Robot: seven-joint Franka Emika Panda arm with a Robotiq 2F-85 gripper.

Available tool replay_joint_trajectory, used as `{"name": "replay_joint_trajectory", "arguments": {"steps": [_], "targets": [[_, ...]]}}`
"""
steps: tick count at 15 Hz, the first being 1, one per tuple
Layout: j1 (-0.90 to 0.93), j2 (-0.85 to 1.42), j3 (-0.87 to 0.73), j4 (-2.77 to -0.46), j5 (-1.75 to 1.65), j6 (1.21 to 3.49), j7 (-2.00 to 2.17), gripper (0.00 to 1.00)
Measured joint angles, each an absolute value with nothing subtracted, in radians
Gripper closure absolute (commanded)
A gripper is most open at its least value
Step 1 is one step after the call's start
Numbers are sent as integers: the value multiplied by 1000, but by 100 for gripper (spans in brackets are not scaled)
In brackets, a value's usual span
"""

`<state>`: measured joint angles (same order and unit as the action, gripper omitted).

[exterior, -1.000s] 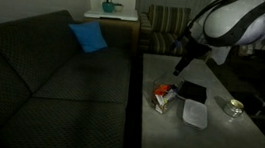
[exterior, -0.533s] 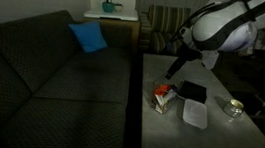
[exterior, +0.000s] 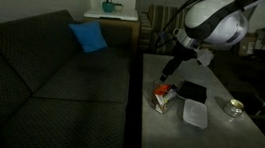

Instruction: Press the button on the white lid then put the lid on the table then put the blue wrapper on the table and put it back in the storage container

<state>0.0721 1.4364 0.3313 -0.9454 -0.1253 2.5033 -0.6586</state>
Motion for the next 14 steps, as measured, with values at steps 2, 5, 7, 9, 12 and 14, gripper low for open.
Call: {"name": "replay_joint_trajectory", "arguments": {"steps": [2,5,7,9,12,14], "targets": [[79,1453,325,-917,-120,2473,-659,0],[82,1473,310,-899,-108,2467,-663,0],[82,1473,308,-899,-105,2467,-665,0],[83,1473,306,-899,-101,2468,-665,0],[96,1473,300,-898,-105,2469,-652,0],[113,1473,287,-899,-99,2469,-652,0]]}}
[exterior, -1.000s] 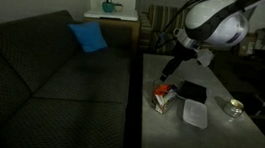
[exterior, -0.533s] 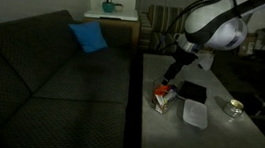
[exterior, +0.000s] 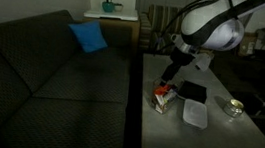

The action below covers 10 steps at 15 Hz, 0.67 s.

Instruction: Press the button on the white lid then put the lid on the table then put the blue wrapper on the table and put it back in the storage container

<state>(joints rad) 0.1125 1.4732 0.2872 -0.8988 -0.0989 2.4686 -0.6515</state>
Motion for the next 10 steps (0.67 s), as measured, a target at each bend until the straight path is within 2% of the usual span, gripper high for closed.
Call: {"name": "replay_joint_trajectory", "arguments": {"steps": [10], "targets": [[136,1476,221,-912,-98,2491,-636,0]]}}
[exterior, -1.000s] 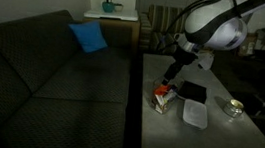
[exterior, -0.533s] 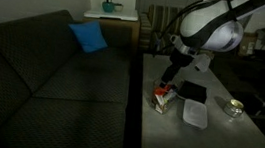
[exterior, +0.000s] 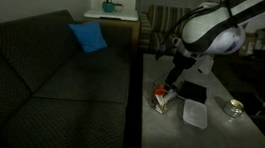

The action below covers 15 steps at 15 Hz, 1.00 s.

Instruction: Press the button on the white lid then put the lid on the table then put the blue wrapper on the table and put it back in the storage container

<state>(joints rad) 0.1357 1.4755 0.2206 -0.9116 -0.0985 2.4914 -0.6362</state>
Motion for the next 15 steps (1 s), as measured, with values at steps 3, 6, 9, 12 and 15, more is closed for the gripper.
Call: {"name": "replay_joint_trajectory", "arguments": {"steps": [3,6,9,12,15], "targets": [[131,1476,215,-942,-97,2568,-621,0],[124,1476,215,-980,-96,2627,-602,0],[121,1476,215,-1005,-96,2667,-583,0],[119,1476,215,-1014,-96,2696,-562,0],[119,1476,216,-1014,-96,2704,-556,0]]}}
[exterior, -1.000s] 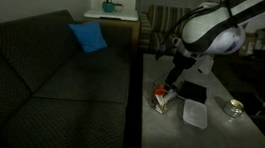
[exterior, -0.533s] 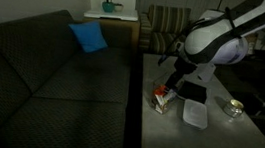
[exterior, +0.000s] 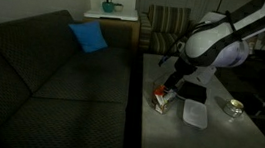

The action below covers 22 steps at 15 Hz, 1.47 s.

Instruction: Press the button on the white lid then put the lid on the table then put the blue wrapper on the table and put it back in the storage container

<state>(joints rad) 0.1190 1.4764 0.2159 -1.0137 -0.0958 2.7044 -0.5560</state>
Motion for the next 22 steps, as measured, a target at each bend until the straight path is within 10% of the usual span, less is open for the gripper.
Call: {"name": "replay_joint_trajectory", "arguments": {"steps": [22], "targets": [[98,1476,251,-1047,31,2789,-768,0]]}}
